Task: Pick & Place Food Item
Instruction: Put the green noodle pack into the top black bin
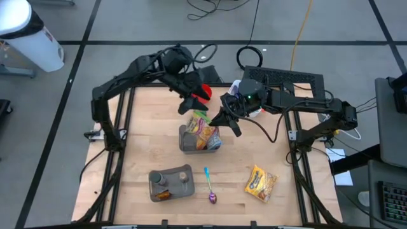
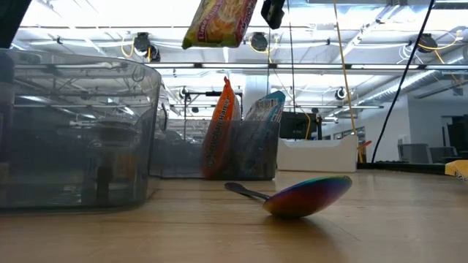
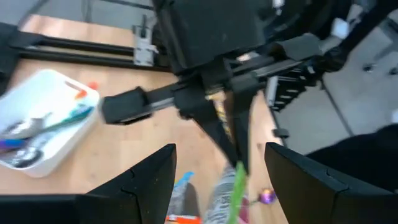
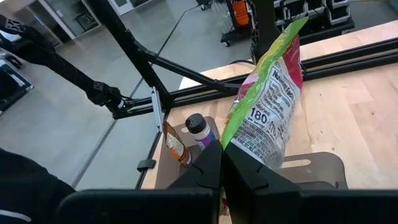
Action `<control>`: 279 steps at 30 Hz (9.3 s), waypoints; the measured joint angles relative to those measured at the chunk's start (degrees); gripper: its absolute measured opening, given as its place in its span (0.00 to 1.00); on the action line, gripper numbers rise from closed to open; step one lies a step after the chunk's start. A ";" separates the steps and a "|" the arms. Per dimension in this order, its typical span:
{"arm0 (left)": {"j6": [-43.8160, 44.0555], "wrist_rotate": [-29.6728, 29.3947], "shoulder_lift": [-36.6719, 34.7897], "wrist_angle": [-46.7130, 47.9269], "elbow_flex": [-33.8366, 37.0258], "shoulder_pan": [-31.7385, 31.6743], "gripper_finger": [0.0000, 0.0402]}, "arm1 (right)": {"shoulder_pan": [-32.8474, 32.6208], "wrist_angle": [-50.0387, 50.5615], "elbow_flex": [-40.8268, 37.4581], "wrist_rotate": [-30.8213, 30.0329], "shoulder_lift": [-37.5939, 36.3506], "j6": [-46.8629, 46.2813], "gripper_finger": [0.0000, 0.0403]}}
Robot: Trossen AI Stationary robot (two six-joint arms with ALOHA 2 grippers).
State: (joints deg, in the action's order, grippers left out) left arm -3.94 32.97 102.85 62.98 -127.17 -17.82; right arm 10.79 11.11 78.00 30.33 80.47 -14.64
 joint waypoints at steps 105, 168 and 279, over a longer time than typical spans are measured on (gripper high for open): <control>-3.33 -0.22 4.44 11.47 -0.92 3.29 0.01 | 1.15 -1.03 0.04 -0.11 0.00 -1.32 0.13; 84.13 -88.79 -9.51 -18.78 38.44 35.38 0.00 | 8.94 2.44 -37.51 -16.03 -42.23 -2.31 0.45; 96.84 -80.52 2.91 -30.20 51.97 30.07 0.01 | 5.25 2.43 -37.51 -18.49 -40.52 -1.83 0.32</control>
State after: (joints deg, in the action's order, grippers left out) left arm 92.90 -47.55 105.75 32.77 -75.20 12.25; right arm 16.03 13.54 40.49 11.84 39.94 -16.47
